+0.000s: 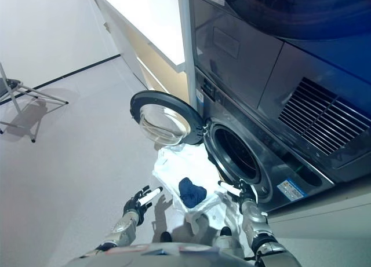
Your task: Put the clothes in the basket into the washing machine.
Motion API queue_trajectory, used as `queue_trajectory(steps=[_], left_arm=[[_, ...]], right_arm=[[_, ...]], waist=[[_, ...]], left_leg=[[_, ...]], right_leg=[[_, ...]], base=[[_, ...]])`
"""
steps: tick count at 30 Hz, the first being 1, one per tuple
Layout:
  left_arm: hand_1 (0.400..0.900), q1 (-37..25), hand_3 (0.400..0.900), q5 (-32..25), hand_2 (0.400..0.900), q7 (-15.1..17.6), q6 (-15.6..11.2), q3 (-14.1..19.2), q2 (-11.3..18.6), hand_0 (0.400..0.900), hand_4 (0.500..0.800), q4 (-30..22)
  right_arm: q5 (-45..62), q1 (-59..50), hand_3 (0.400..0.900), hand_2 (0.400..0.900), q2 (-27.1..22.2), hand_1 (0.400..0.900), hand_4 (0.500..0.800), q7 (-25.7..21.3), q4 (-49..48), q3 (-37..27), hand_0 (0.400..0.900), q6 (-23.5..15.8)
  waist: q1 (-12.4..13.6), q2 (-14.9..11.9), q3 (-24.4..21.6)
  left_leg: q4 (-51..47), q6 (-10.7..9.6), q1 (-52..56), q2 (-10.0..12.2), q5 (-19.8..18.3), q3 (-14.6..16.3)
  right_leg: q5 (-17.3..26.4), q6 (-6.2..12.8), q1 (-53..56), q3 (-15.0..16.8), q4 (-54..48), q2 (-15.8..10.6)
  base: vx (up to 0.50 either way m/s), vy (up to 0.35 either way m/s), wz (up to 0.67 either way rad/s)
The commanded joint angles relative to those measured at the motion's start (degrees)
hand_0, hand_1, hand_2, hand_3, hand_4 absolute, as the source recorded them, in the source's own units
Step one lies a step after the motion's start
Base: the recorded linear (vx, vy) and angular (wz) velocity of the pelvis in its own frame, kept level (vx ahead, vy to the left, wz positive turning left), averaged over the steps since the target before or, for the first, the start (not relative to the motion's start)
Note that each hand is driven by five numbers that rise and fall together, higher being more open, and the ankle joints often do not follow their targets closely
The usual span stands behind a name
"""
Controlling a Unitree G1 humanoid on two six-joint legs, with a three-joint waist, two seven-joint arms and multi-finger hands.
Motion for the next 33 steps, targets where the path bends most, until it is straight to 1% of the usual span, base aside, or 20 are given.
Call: queue_trajectory(steps=[1,11,24,26,29,31,33], left_arm=[[0.900,-4.46,0.900,0.11,0.900,-0.32,-3.02,0.37,1.53,0.900,0.800,-0.21],[0.900,-4.35,0.900,0.12,0.900,-0.03,-3.20,0.84,1.70,0.900,0.800,0.19],[0.900,-4.09,0.900,0.20,0.900,0.03,-3.19,0.61,1.66,0.900,0.800,-0.36],[0.900,-4.02,0.900,0.02,0.900,0.27,-3.30,1.00,1.64,0.900,0.800,-0.71],[0.900,-4.01,0.900,-0.31,0.900,0.84,-3.68,1.26,1.84,0.900,0.800,-3.41],[0.900,-3.77,0.900,-0.69,0.900,1.67,-4.44,1.36,2.11,0.900,0.800,-7.58],[0.900,-3.40,0.900,-1.35,0.900,2.51,-5.69,0.75,2.61,0.900,0.800,-13.64]], right_arm=[[0.49,-5.88,0.900,0.900,1.17,0.900,0.800,0.13,-0.07,-0.75,0.900,-3.38],[0.43,-5.73,0.900,0.900,1.34,0.900,0.800,0.20,0.02,-0.78,0.900,-3.40],[0.24,-5.47,0.900,0.900,1.47,0.900,0.800,0.28,-0.53,-0.58,0.900,-3.48],[-0.53,-5.53,0.900,0.900,1.33,0.900,0.800,0.22,-0.96,-0.26,0.900,-3.41],[-5.21,-6.38,0.900,0.900,0.28,0.900,0.800,-0.23,-4.45,2.42,0.900,-3.12],[-8.67,-7.76,0.900,0.900,-0.87,0.900,0.800,-0.93,-7.93,4.66,0.900,-3.00],[-12.15,-9.96,0.900,0.900,-2.38,0.900,0.800,-1.24,-10.94,7.38,0.900,-3.02]], waist=[[-0.18,-3.22,-0.34],[-0.17,-3.27,-0.35],[-0.19,-3.06,-0.01],[-0.09,-3.11,0.14],[0.19,-3.20,1.00],[0.63,-3.35,2.19],[1.36,-3.67,4.56]], left_leg=[[3.86,-0.58,1.02,-0.93,-6.33,-0.36],[4.07,-0.61,0.87,-0.76,-6.45,-0.35],[4.20,-0.60,0.75,-0.81,-6.45,-0.44],[4.21,-0.59,0.70,-0.83,-6.44,-0.48],[4.93,-0.55,-0.38,-0.90,-6.42,-0.86],[6.01,-0.50,-2.17,-1.00,-6.37,-1.32],[7.52,-0.47,-4.95,-1.06,-6.15,-2.05]], right_leg=[[-0.24,4.92,-0.65,0.40,2.20,-2.60],[-0.43,4.89,-0.73,0.35,2.24,-2.58],[-0.53,4.77,-0.76,0.42,2.33,-2.60],[-0.53,4.78,-0.69,0.28,2.30,-2.60],[-0.49,4.83,-1.69,0.19,2.75,-2.71],[-0.40,4.85,-3.10,0.23,3.50,-2.92],[-0.44,4.71,-5.47,0.20,4.89,-3.15]], base=[[0.00,0.000,0.00],[0.00,0.000,0.00],[0.00,0.000,0.00],[0.00,0.000,0.00],[-0.02,-0.003,0.02],[-0.08,-0.002,0.05],[-0.18,-0.008,0.12]])
